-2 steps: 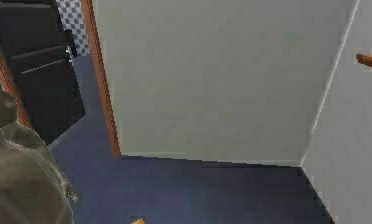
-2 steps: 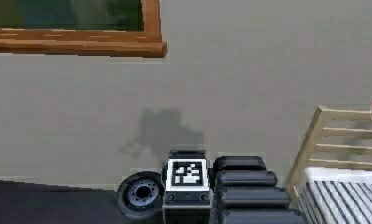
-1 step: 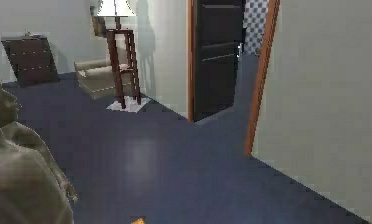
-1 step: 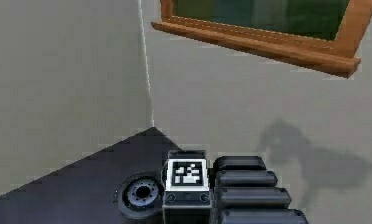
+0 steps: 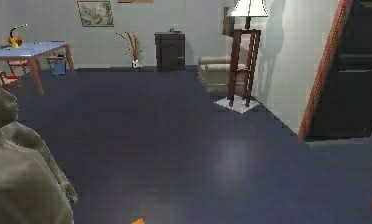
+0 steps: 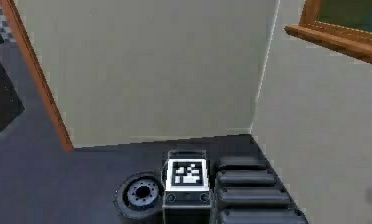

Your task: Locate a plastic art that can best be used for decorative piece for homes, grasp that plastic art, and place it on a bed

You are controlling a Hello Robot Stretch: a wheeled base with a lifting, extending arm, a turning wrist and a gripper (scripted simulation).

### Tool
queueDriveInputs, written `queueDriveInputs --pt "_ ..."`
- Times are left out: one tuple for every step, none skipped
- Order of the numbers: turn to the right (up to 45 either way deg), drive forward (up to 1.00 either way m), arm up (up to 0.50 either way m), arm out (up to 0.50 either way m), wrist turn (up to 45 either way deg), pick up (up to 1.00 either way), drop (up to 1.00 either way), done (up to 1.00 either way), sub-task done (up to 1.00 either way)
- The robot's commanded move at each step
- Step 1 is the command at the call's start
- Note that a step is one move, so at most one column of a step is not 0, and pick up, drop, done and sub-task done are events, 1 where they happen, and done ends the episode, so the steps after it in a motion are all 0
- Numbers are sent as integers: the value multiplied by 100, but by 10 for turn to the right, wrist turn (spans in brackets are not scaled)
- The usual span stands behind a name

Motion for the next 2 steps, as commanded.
queueDriveInputs --pt "450 0 0 0 0 0 0 0 0" --pt "450 0 0 0 0 0 0 0 0"
